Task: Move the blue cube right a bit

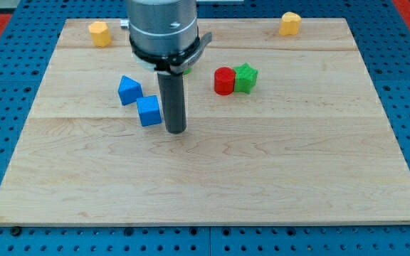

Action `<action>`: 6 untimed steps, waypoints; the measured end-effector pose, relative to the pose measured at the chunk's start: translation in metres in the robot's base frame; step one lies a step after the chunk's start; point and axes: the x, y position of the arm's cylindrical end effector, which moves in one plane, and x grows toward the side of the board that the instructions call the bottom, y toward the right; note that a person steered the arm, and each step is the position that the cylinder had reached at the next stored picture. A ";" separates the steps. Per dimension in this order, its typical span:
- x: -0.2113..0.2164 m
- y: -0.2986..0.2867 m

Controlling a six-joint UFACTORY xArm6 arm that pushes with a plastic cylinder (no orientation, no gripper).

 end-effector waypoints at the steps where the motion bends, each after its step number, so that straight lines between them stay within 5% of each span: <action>1: -0.002 -0.061; 2: -0.012 -0.091; 4: -0.034 0.006; 6: -0.018 -0.111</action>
